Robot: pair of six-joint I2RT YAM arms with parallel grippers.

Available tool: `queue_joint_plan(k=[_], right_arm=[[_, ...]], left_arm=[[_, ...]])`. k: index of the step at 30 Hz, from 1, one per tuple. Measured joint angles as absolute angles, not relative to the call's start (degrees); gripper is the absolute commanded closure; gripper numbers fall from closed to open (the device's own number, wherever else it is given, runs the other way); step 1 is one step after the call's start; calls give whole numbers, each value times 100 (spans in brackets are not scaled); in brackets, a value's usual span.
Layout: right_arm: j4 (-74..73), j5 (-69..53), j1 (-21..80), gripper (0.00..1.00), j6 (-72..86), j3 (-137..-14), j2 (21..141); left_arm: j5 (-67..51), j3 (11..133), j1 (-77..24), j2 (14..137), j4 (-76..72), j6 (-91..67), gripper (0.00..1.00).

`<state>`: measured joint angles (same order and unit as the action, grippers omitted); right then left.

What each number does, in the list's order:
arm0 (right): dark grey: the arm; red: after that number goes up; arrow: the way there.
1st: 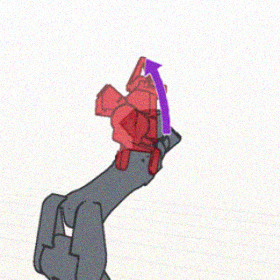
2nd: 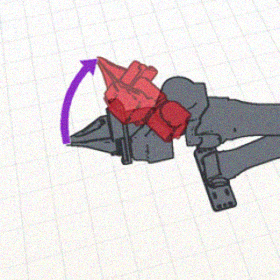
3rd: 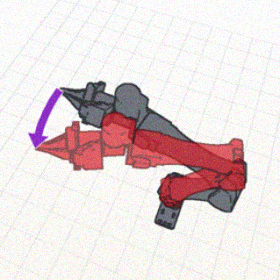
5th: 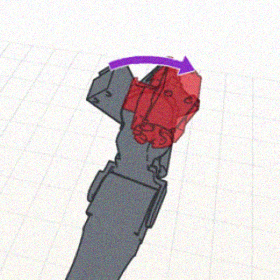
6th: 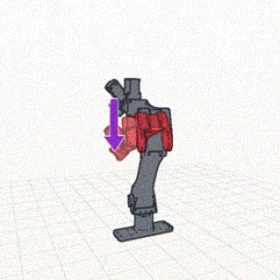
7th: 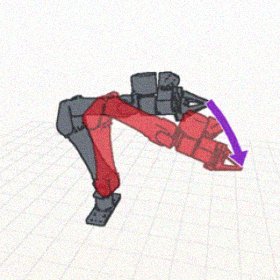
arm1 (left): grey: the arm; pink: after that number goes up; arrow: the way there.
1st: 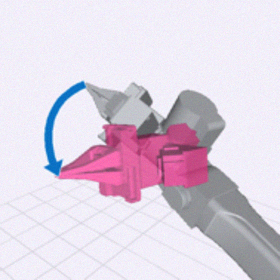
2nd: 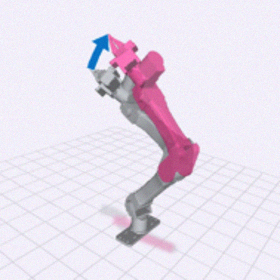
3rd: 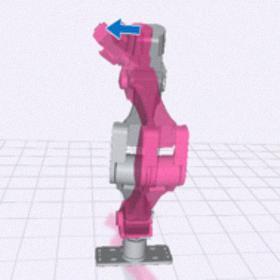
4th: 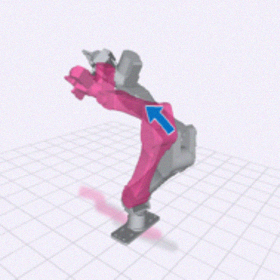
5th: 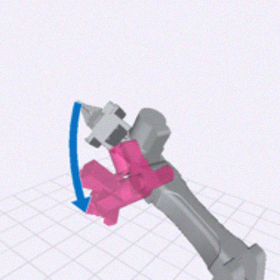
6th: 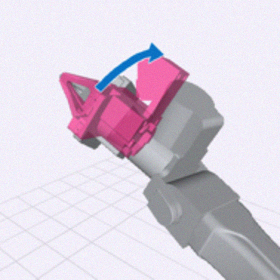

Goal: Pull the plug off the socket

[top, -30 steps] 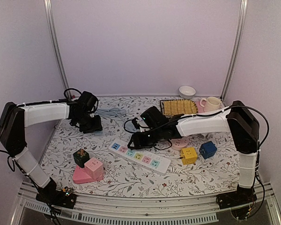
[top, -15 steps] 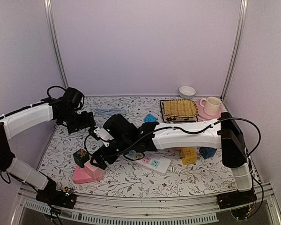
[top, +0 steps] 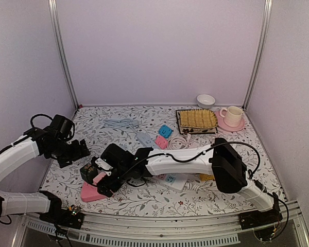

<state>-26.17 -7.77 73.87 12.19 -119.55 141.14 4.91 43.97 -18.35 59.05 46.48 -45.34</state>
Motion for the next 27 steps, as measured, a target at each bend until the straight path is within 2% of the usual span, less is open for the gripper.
queue_joint_plan(k=[3, 7, 11, 13, 17, 20, 22, 27], right_arm=[[-2729, -773, 7391, 31, 1229, -12075, 14239], [-2827, -670, 7411, 55, 1234, -12178, 14247], [-2871, -484, 7413, 69, 1278, -12193, 14247], [-2871, -432, 7413, 73, 1280, -12193, 14245], [-2871, -327, 7426, 79, 1286, -12171, 14223], [-2851, -285, 7424, 80, 1291, -12073, 14158], [-2871, -213, 7422, 85, 1306, -12018, 14105], [-3020, -158, 7310, 85, 1393, -11856, 13882]], left_arm=[[364, 4193, -1835, 5780, 4676, -4648, 5], [115, 3892, -1835, 5476, 4674, -4810, 17], [-209, 3516, -1835, 5183, 4663, -4978, 29], [-331, 3361, -1837, 5037, 4611, -5070, 34], [-480, 3203, -1922, 4941, 4392, -5201, 38], [-534, 3124, -2093, 5004, 4156, -5293, 39], [-504, 3114, -2241, 5085, 4027, -5374, 40], [-191, 3111, -2665, 5249, 3732, -5684, 42]])
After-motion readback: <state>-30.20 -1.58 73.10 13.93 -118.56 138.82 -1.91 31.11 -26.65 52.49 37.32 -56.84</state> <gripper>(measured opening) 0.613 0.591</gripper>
